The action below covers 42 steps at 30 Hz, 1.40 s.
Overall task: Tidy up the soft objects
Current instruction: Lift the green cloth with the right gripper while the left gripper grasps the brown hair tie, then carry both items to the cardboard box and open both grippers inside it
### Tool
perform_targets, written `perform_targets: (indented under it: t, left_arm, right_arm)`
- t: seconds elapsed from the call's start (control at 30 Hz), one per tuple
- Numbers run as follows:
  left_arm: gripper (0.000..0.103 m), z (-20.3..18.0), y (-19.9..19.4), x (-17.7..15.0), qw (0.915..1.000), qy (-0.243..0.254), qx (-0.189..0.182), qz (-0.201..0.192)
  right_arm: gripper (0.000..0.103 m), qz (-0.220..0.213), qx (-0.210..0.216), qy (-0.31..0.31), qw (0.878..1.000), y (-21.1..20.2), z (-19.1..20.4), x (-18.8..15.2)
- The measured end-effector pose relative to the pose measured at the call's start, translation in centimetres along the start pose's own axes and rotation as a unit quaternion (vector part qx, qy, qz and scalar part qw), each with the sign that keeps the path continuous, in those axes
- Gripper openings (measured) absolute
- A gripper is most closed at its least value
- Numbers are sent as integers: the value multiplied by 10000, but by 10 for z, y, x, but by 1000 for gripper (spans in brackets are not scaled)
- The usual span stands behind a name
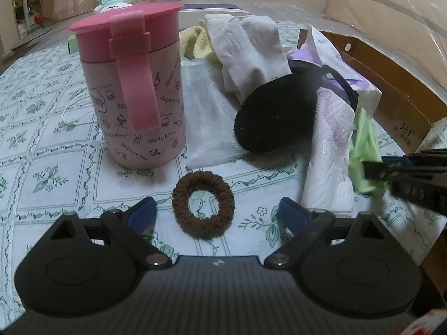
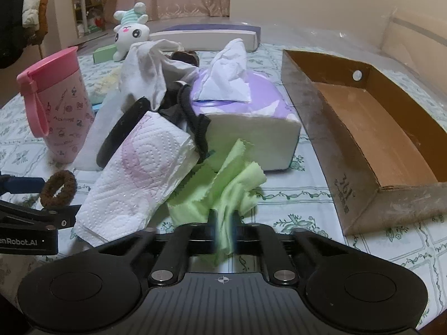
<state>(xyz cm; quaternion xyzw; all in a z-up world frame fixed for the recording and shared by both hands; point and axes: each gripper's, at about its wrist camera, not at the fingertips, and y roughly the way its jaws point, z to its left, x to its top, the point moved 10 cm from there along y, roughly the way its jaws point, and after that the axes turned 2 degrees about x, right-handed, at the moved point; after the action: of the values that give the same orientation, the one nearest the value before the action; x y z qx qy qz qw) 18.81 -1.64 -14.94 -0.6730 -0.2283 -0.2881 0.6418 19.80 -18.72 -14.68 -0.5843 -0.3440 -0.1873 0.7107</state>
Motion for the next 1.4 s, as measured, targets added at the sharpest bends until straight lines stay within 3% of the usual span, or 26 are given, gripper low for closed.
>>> perform_targets:
  t: [0.1, 0.23, 0.3, 0.37, 0.47, 0.87, 1.07, 1.4]
  left_arm:
    - [84, 0, 0, 1, 9999, 96, 51, -24]
    - [68, 3, -1, 1, 9998, 157, 147, -51]
    - [56, 4, -2, 0, 9998, 147, 130, -56]
    - [34, 4, -4, 0, 9998, 147, 98, -53]
    - [18, 4, -8, 1, 9999, 123, 95, -52]
    - [17, -17, -54, 17, 9991, 246, -59, -330]
    - [17, -68, -69, 46, 9957, 487, -525, -585]
    - [17, -189, -63, 98, 9807, 876, -1550, -804]
  right_arm:
    - [7, -7, -11, 115, 9999, -3, -4, 2]
    - [7, -35, -63, 203, 9998, -9, -9, 4]
    - [7, -51, -85, 221, 9997, -12, -11, 5]
    - [7, -82, -90, 247, 9996, -15, -12, 5]
    - [6, -145, -95, 263, 9995, -21, -12, 6]
    - [6, -621, -131, 321, 9975, -70, -18, 23]
    - [7, -986, -356, 409, 9937, -105, -47, 38]
    - [7, -1203, -1046, 568, 9856, -129, -152, 63]
